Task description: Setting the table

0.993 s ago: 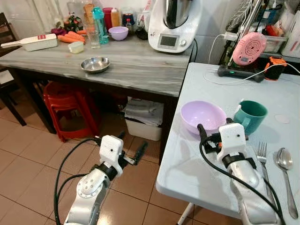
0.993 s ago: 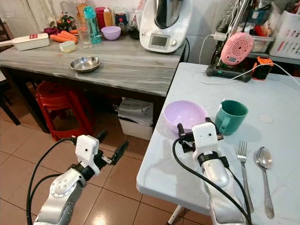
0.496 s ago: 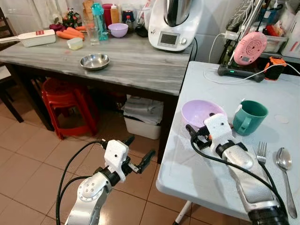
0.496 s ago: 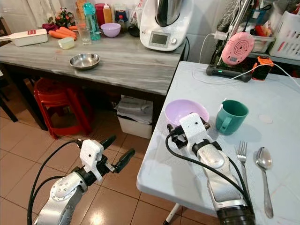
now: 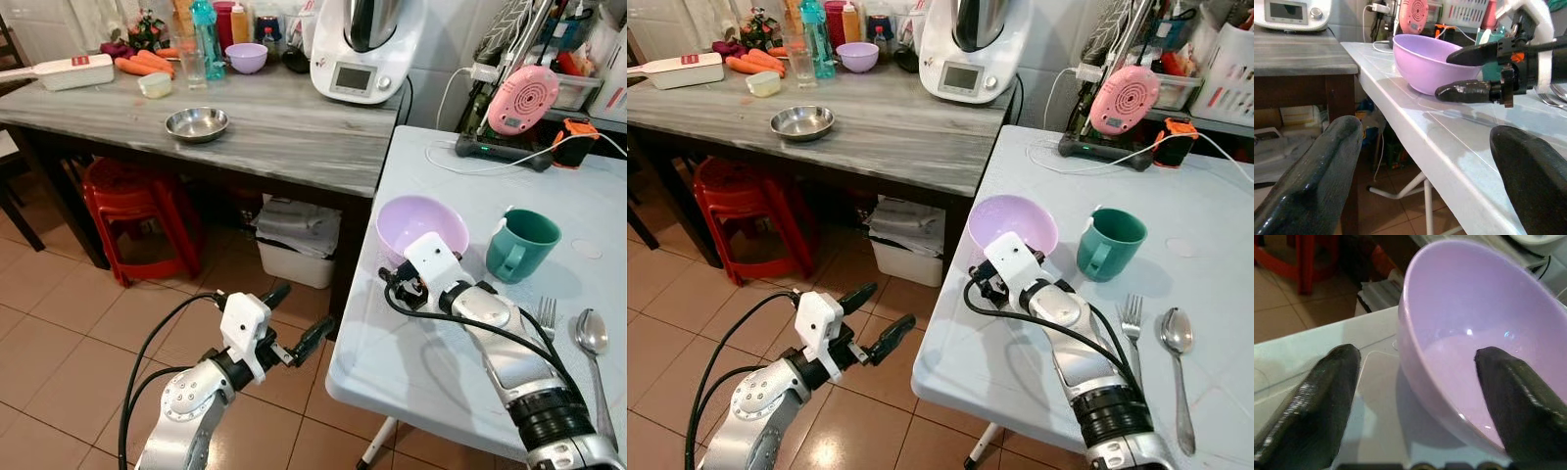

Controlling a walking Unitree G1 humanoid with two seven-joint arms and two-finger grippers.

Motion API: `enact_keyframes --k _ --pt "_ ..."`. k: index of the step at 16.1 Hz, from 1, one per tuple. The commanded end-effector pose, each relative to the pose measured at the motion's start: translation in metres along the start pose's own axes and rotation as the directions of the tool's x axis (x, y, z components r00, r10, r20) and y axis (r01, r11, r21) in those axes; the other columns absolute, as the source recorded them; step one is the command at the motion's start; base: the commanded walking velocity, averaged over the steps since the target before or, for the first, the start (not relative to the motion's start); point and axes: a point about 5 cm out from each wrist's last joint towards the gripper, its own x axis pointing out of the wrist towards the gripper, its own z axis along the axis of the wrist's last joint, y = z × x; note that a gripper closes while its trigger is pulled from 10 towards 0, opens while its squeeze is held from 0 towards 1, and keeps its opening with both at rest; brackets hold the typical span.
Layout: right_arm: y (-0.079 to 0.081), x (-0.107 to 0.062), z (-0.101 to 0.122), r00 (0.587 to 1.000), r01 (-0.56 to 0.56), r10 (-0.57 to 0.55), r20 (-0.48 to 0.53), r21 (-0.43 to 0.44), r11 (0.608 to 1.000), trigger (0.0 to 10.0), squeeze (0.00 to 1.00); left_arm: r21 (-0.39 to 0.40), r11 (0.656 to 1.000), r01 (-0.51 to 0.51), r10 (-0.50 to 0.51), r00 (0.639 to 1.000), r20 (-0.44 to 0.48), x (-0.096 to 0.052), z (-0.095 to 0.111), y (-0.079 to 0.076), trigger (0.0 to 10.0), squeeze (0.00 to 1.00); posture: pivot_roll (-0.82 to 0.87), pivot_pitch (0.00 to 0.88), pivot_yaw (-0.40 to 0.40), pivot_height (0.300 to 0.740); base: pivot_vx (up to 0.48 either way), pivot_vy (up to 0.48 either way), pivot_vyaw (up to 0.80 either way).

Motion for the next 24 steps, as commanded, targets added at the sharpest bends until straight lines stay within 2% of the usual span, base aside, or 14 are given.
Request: enact_keyframes --k 1,6,8,17,20,24 --pt "0.000 0.002 0.000 1.000 -0.018 0.017 -0.006 -0.023 1.000 0.0 0.00 0.005 1.000 0.009 -0.009 1.000 0.010 -0.002 0.002 0.000 10.0 0.00 0.02 0.000 -0.039 0.740 0.000 0.000 0.00" --pt "-0.002 0.002 -0.008 1.000 0.002 -0.004 -0.029 -0.064 0.998 0.0 0.00 0.015 0.999 0.028 -0.028 1.000 0.002 -0.004 0.004 0.001 10.0 0.00 0.03 0.000 -0.018 0.740 0.000 0.000 0.00" --pt "-0.004 0.000 -0.009 0.999 0.013 -0.017 -0.028 -0.128 0.992 0.0 0.00 0.018 0.999 0.030 -0.029 1.000 -0.003 -0.004 0.004 0.002 10.0 0.00 0.02 0.000 -0.011 0.740 0.000 0.000 0.00" --pt "-0.005 -0.003 -0.009 1.000 0.023 -0.026 -0.011 -0.210 0.978 0.0 0.00 0.001 0.998 0.058 -0.058 0.998 -0.001 -0.002 0.005 0.000 10.0 0.00 0.02 0.000 -0.006 0.740 0.000 0.000 0.00" --pt "0.000 -0.007 -0.008 1.000 -0.002 0.003 0.005 -0.245 0.970 0.0 0.00 0.008 1.000 0.023 -0.023 1.000 0.007 -0.002 0.006 0.003 10.0 0.00 0.03 0.000 -0.007 0.740 0.000 0.000 0.00" --pt "0.004 -0.008 -0.010 1.000 0.004 -0.001 0.011 -0.242 0.970 0.0 0.00 -0.010 1.000 -0.025 0.025 0.999 0.020 0.001 0.009 0.012 10.0 0.00 0.03 0.000 0.001 0.740 0.000 0.000 0.00"
